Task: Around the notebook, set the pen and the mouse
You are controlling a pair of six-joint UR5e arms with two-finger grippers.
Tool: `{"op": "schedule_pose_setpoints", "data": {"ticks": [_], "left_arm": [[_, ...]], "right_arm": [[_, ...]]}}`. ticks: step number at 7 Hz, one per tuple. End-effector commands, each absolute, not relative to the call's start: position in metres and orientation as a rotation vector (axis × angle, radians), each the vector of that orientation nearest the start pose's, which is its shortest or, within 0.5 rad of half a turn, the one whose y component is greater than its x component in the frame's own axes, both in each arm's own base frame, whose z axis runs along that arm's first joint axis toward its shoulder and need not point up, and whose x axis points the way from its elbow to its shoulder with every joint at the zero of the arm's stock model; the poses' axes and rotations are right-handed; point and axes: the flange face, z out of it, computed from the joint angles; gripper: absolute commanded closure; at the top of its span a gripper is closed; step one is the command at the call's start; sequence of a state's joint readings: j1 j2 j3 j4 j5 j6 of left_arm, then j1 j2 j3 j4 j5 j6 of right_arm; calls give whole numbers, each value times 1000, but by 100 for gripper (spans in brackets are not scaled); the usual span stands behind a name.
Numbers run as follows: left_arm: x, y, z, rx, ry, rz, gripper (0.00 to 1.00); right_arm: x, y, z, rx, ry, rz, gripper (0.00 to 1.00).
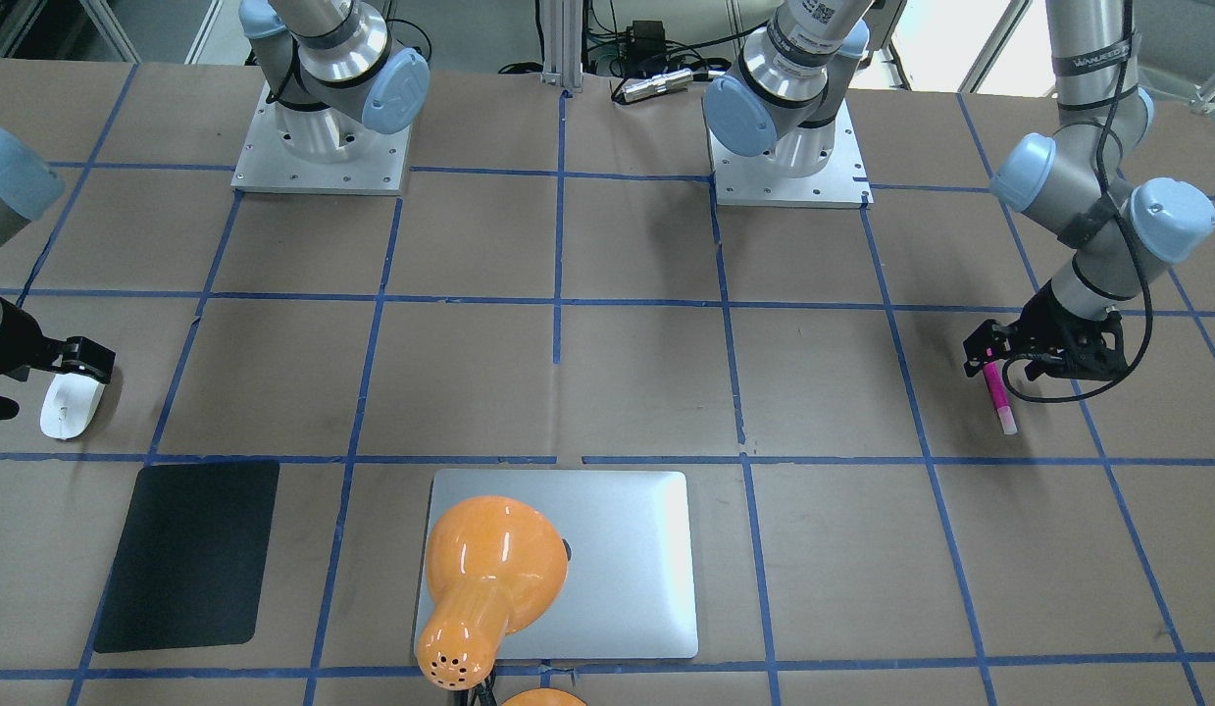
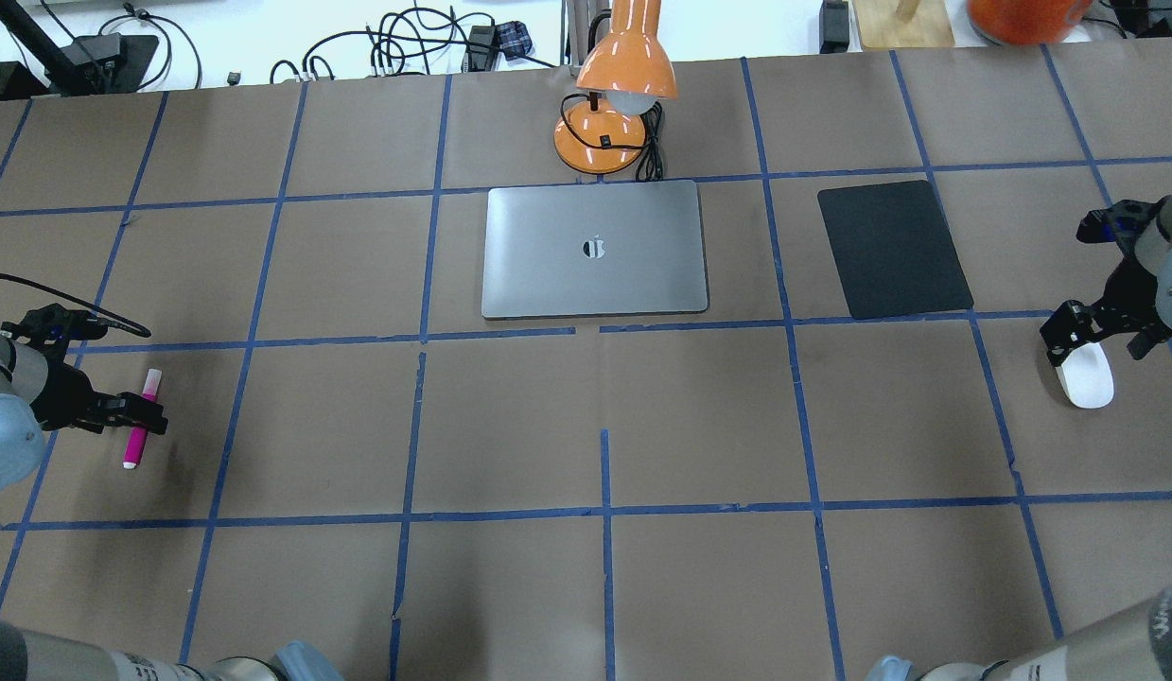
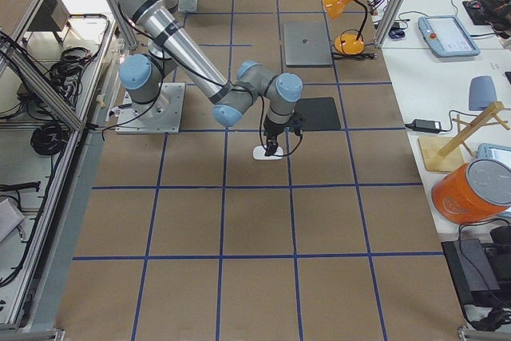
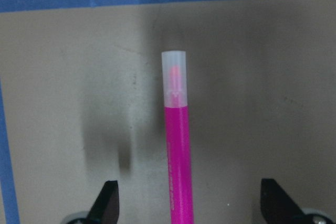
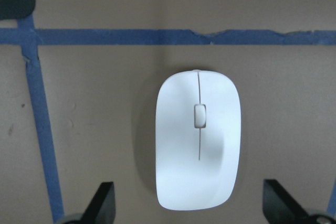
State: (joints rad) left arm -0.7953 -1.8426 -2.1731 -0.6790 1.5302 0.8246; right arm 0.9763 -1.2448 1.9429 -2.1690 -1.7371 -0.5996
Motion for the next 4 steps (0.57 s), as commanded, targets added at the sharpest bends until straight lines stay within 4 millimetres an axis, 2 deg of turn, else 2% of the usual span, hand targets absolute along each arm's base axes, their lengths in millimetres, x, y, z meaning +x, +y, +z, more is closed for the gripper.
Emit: {"op": "schedule_pose_setpoints", "data": {"ticks": [1,2,4], "left_arm": [[230,-431,166,73,3158,-64,70],[230,-431,166,73,3158,-64,99],[230,-431,168,78,3156,-72,100]], "right_arm": [[-201,-504,190,-29,3193,317,0],[-202,-505,182,-28,3184,332,0],[-207,-507,178,-38,3203,373,0]]}}
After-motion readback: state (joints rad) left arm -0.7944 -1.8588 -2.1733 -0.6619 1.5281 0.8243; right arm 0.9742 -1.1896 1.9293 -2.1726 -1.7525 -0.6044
